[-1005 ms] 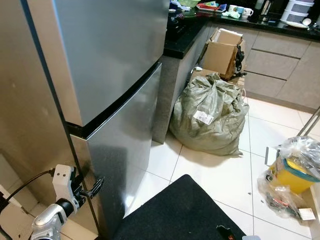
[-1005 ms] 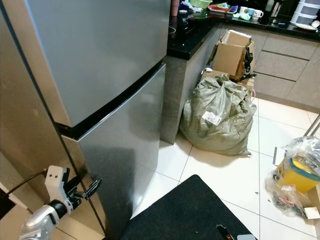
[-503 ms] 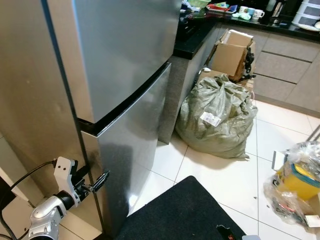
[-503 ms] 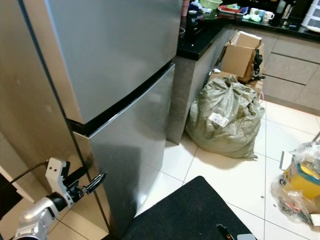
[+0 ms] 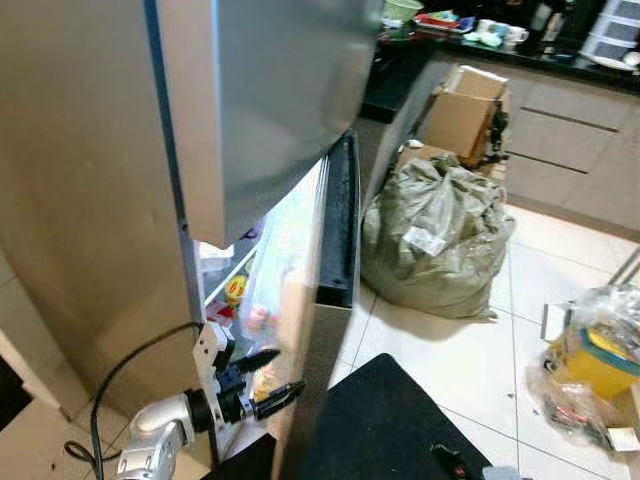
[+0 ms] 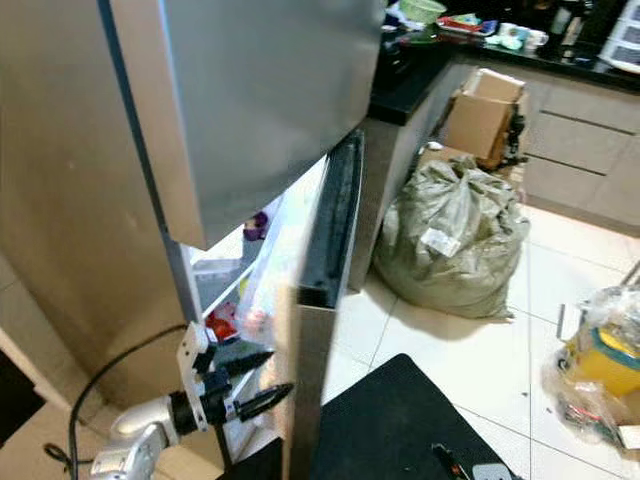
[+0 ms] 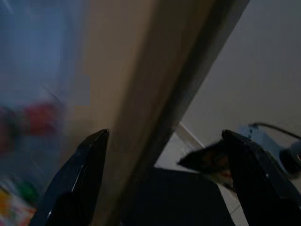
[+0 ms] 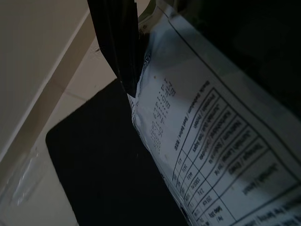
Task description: Restocking fridge
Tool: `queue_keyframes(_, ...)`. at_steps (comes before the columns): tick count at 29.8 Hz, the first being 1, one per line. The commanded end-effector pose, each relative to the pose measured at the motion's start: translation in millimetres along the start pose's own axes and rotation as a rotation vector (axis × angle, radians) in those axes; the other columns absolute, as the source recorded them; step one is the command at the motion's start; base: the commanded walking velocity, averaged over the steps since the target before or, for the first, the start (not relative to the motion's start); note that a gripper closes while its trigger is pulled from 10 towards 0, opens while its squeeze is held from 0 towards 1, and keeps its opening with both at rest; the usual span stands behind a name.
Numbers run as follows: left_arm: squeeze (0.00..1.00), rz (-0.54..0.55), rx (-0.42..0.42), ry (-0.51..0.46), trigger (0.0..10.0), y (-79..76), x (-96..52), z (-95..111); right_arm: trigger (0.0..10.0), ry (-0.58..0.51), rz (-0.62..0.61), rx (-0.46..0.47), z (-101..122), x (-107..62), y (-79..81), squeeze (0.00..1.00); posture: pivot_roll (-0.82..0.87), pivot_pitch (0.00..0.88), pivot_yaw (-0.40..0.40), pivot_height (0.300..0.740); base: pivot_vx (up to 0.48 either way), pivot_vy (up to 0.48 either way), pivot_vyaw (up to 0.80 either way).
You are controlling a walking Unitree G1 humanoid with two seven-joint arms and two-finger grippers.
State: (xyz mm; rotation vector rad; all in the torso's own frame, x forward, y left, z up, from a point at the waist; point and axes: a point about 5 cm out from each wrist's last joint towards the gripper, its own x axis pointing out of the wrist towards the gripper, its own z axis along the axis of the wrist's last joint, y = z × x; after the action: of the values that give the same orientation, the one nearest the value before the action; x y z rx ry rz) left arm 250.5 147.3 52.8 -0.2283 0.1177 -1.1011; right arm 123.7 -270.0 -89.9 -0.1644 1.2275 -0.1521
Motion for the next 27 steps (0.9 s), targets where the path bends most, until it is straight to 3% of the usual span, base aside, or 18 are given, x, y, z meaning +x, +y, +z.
queue_keyframes(1,0.0,-0.053,-0.045,0.05,10.0,-9.6,0.0,-9.7,10.0,-0.013,-0.015,0.004,3.2,-0.5,-5.3,0.0,-0.07,0.0,-0.083,0.74,0.0,0.0,0.0)
queue_keyframes(6,0.0,-0.146,-0.152,0.177,10.0,-28.6,-6.4,-37.4,10.0,-0.011,-0.011,0.001,3.1,-0.3,-3.5,0.0,-0.07,0.0,-0.082,0.74,0.0,0.0,0.0)
queue_keyframes(8,0.0,-0.165,-0.223,0.285,10.0,-37.8,-18.5,-60.9,10.0,-0.011,-0.008,0.001,3.3,-0.1,-1.8,0.0,-0.07,0.0,-0.081,0.74,0.0,0.0,0.0)
queue_keyframes(9,0.0,-0.165,-0.223,0.285,10.0,-37.8,-18.5,-60.9,10.0,-0.011,-0.008,0.001,3.3,-0.1,-1.8,0.0,-0.07,0.0,-0.081,0.74,0.0,0.0,0.0)
queue_keyframes(13,0.0,0.005,-0.356,0.436,10.0,-40.5,-52.6,-103.7,10.0,-0.013,-0.004,-0.002,4.7,0.3,1.1,0.0,-0.06,0.0,-0.08,0.74,0.0,0.0,0.0)
queue_keyframes(14,0.0,0.005,-0.356,0.436,10.0,-40.5,-52.6,-103.7,10.0,-0.013,-0.004,-0.002,4.7,0.3,1.1,0.0,-0.06,0.0,-0.08,0.74,0.0,0.0,0.0)
queue_keyframes(16,0.0,0.138,-0.382,0.5,10.0,-40.3,-65.3,-117.0,10.0,-0.015,-0.004,-0.003,5.0,0.3,1.0,0.0,-0.07,0.0,-0.08,0.74,0.0,0.0,0.0)
queue_keyframes(19,0.0,0.21,-0.394,0.536,10.0,-40.5,-71.3,-123.6,10.0,-0.015,-0.005,-0.004,5.0,0.2,0.4,0.0,-0.07,0.0,-0.081,0.74,0.0,0.0,0.0)
queue_keyframes(21,0.0,0.439,-0.428,0.661,10.0,-46.0,-91.7,-145.2,10.0,-0.012,-0.002,-0.037,3.3,-0.1,-1.7,0.0,-0.07,0.0,-0.081,0.74,0.0,0.0,0.0)
queue_keyframes(22,0.0,0.496,-0.44,0.702,10.0,-49.5,-98.1,-151.6,10.0,-0.011,0.0,-0.046,2.6,-0.3,-2.3,0.0,-0.07,0.0,-0.081,0.74,0.0,0.0,0.0)
queue_keyframes(25,0.0,0.546,-0.451,0.738,10.0,-53.3,-103.8,-157.4,10.0,-0.01,0.003,-0.072,2.6,-0.4,-2.8,0.0,-0.07,0.0,-0.081,0.74,0.0,0.0,0.0)
queue_keyframes(27,0.0,0.652,-0.491,0.778,10.0,-62.1,-113.0,-167.7,10.0,-0.021,0.031,-0.18,5.0,-0.5,-1.9,0.0,-0.07,0.0,-0.08,0.74,0.0,0.0,0.0)
